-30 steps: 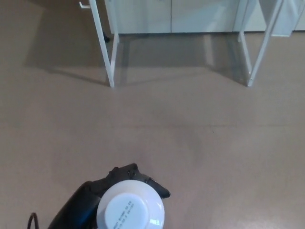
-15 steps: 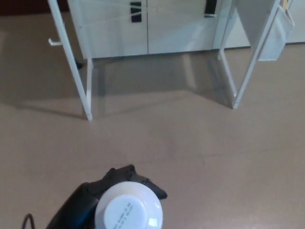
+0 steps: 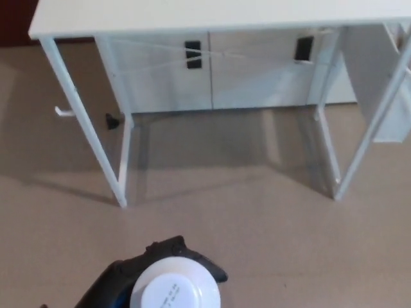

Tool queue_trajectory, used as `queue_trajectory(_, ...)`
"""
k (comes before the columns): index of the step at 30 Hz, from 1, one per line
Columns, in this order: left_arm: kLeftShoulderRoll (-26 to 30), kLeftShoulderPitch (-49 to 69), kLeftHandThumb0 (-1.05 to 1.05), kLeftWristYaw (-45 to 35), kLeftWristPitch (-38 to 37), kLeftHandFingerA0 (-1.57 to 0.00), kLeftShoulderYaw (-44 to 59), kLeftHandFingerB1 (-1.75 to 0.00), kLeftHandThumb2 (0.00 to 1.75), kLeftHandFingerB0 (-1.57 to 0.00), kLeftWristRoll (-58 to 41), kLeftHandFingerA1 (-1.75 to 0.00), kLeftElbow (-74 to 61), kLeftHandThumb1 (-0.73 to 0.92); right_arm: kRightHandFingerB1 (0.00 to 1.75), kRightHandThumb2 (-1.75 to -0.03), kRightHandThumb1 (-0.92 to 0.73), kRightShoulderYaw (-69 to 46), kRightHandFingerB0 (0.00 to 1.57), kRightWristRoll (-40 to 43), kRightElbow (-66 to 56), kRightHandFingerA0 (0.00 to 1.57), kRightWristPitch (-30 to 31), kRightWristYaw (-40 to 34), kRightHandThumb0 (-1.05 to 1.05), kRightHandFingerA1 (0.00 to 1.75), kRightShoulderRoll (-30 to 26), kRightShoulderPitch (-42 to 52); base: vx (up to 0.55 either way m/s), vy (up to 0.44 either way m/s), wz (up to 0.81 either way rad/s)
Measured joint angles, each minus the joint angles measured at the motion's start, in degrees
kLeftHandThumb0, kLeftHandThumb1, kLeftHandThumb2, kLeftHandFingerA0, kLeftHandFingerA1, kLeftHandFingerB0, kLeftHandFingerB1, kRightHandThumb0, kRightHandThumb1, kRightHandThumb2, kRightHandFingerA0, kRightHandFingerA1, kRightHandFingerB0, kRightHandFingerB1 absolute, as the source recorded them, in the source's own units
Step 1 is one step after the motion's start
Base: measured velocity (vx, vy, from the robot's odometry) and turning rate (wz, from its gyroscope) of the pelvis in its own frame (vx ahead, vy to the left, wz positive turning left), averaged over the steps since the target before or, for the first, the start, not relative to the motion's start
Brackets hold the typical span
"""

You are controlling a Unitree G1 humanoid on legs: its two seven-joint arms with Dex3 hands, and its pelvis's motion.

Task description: The robot picks up a bottle from a person using its left hand and walk towards the table in frontand put the bottle on the table.

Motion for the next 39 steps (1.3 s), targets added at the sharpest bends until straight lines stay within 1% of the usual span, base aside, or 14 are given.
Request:
queue_trajectory(5, 0.00, 0.76, -0.11, -0.18, 0.00, -1.22, -0.04, -1.15, 0.86, -0.84, -0.09, -1.17, 0.01, 0.68, 0.42, -0.60, -0.68, 0.03, 0.57, -0.09, 0.25, 0.65, -0.66, 0.14, -0.40, 0.49, 0.01, 0.74, 0.42, 0.027, -0.19)
queue_trajectory(6, 0.00, 0.84, -0.11, -0.24, 0.00, -1.21, -0.05, -1.16, 0.89, -0.84, -0.11, -1.19, 0.03, 0.67, 0.43, -0.60, -0.69, 0.03, 0.57, -0.12, 0.33, 0.64, -0.67, 0.18, -0.39, 0.49, 0.01, 0.98, 0.44, 0.157, -0.39)
queue_trajectory(9, 0.00, 0.76, -0.11, -0.44, -0.02, -1.21, -0.02, -1.16, 0.90, -0.84, -0.29, -1.19, -0.01, 0.67, 0.42, -0.61, -0.69, 0.00, 0.57, -0.18, 0.51, 0.64, -0.76, 0.32, -0.40, 0.49, -0.08, 1.47, 0.57, 0.203, -0.52)
queue_trajectory(13, 0.32, -0.05, -0.13, -0.52, 0.02, -1.20, 0.45, -1.16, 0.88, -0.84, -0.45, -1.19, -0.01, 0.67, 0.42, -0.61, -0.71, 0.35, 0.56, -0.37, 0.17, 0.63, -1.42, 0.61, -0.40, 0.49, 0.42, 1.12, 0.47, 0.220, -0.46)
queue_trajectory(18, 0.42, 0.10, -0.12, -0.57, 0.02, -1.20, 0.63, -1.18, 0.88, -0.83, -0.49, -1.20, -0.34, 0.67, 0.42, -0.61, -0.70, 0.60, 0.56, -0.54, 0.32, 0.64, -1.66, 0.86, -0.40, 0.49, 0.46, 1.55, 0.35, 0.090, 0.09)
queue_trajectory(23, 0.42, 0.13, -0.10, -0.70, 0.03, -1.20, 1.07, -1.17, 0.87, -0.83, -0.53, -1.19, -0.62, 0.69, 0.42, -0.61, -0.70, 0.64, 0.56, -0.63, 0.64, 0.64, -1.65, 0.96, -0.39, 0.48, 0.62, 2.01, 0.28, -0.142, 0.27)
queue_trajectory(24, 0.22, 0.05, -0.11, -0.70, 0.09, -1.20, 1.21, -1.17, 0.87, -0.83, -0.57, -1.19, -0.61, 0.68, 0.42, -0.61, -0.69, 0.64, 0.56, -0.64, 0.69, 0.66, -1.62, 1.01, -0.39, 0.49, 0.96, 1.99, 0.36, -0.187, 0.16)
queue_trajectory(26, 0.13, -0.48, -0.11, -0.79, 0.09, -1.18, 1.35, -1.17, 0.89, -0.82, -0.79, -1.21, -1.08, 0.67, 0.42, -0.61, -0.69, 0.40, 0.56, -0.62, 0.54, 0.66, -1.79, 1.04, -0.40, 0.49, 0.54, 1.79, 0.37, -0.169, 0.42)
queue_trajectory(27, 0.01, -0.73, -0.10, -0.78, 0.08, -1.15, 1.67, -1.18, 0.89, -0.83, -1.03, -1.26, -1.51, 0.67, 0.42, -0.61, -0.70, 0.31, 0.57, -0.60, 0.42, 0.65, -1.88, 1.02, -0.39, 0.48, 0.48, 1.60, 0.33, -0.177, 0.12)
queue_trajectory(28, -0.05, -0.87, -0.13, -0.78, 0.09, -1.15, 2.09, -1.17, 0.88, -0.83, -1.33, -1.25, -1.71, 0.68, 0.42, -0.61, -0.70, 0.31, 0.57, -0.63, 0.40, 0.65, -1.96, 1.02, -0.40, 0.48, 0.48, 1.55, 0.31, -0.164, 0.16)
queue_trajectory(30, -0.13, -1.08, -0.16, -0.77, 0.12, -1.17, 2.88, -1.19, 0.86, -0.83, -1.86, -1.24, -1.91, 0.70, 0.42, -0.61, -0.70, 0.32, 0.57, -0.65, 0.43, 0.66, -2.03, 1.00, -0.39, 0.48, 0.47, 1.52, 0.04, -0.123, 0.03)
queue_trajectory(34, -0.38, -2.22, -0.15, -0.70, 0.58, -1.17, 5.07, -1.21, 0.89, -0.81, -3.14, -1.25, -3.17, 0.68, 0.42, -0.61, -0.69, 0.39, 0.57, -0.80, 0.72, 0.68, -2.01, 1.00, -0.38, 0.49, 0.47, 2.06, 0.00, -0.021, 0.00)
queue_trajectory(36, -0.40, -2.95, -0.16, -0.72, 0.82, -1.19, 6.24, -1.21, 0.92, -0.82, -3.90, -1.21, -3.52, 0.66, 0.42, -0.61, -0.70, 0.38, 0.57, -0.87, 0.89, 0.66, -1.94, 1.01, -0.41, 0.48, 0.47, 2.49, 0.00, 0.000, 0.00)
queue_trajectory(39, -0.44, -4.95, -0.15, -0.72, 1.29, -1.16, 8.59, -1.20, 0.92, -0.82, -5.11, -1.23, -3.71, 0.65, 0.42, -0.61, -0.70, 0.49, 0.57, -1.06, 0.96, 0.66, -1.90, 1.04, -0.40, 0.48, 0.56, 3.31, -0.05, 0.042, -0.05)
